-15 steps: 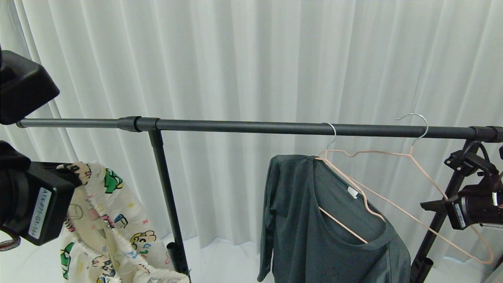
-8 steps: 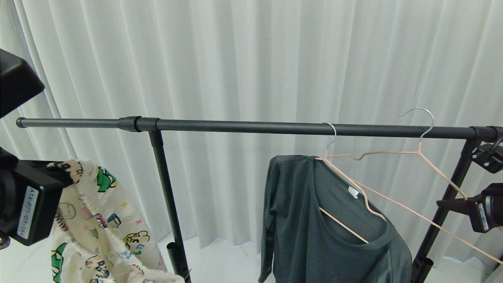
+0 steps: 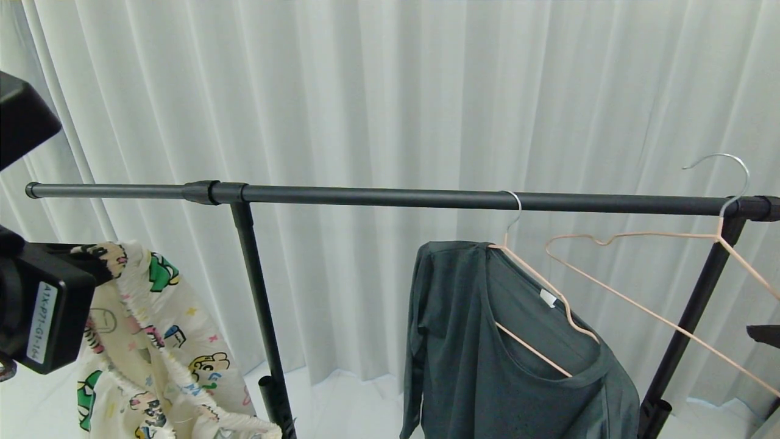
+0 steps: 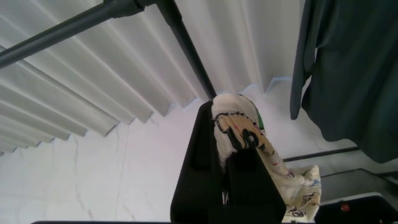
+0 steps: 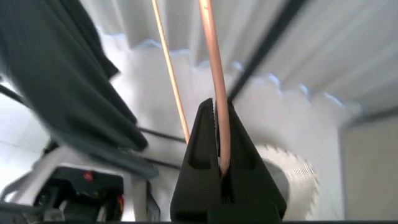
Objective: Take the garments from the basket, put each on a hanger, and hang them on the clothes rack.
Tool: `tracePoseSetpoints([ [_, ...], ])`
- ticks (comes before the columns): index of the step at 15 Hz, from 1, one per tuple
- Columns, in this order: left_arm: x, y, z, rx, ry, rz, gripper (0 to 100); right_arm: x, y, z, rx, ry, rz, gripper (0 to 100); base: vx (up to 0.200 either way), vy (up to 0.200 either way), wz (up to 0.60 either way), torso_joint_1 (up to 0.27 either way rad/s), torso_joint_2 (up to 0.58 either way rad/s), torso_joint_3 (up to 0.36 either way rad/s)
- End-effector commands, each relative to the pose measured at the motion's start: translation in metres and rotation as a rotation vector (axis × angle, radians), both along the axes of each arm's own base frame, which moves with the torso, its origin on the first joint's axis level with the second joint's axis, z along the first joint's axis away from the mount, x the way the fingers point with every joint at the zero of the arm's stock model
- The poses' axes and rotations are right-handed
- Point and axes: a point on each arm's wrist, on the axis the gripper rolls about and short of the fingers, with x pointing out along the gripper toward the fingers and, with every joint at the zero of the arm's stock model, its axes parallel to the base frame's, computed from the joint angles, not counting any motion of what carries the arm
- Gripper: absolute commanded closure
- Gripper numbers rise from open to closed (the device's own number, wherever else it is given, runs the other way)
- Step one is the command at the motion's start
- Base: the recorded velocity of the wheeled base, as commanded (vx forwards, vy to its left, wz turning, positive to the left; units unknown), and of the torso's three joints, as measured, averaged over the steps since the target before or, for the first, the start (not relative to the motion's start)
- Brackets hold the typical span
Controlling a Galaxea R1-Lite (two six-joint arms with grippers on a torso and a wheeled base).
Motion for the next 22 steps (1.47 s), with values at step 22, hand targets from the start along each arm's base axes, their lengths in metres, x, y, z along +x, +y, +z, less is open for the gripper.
tracePoseSetpoints([
  [22, 0.002, -0.002, -0.012, 0.032, 0.024, 0.004, 100, -0.07, 0.017, 0.011, -0.036, -0.166, 0.175, 100, -0.155, 0.0, 0.0, 0.001, 0.0, 0.004],
])
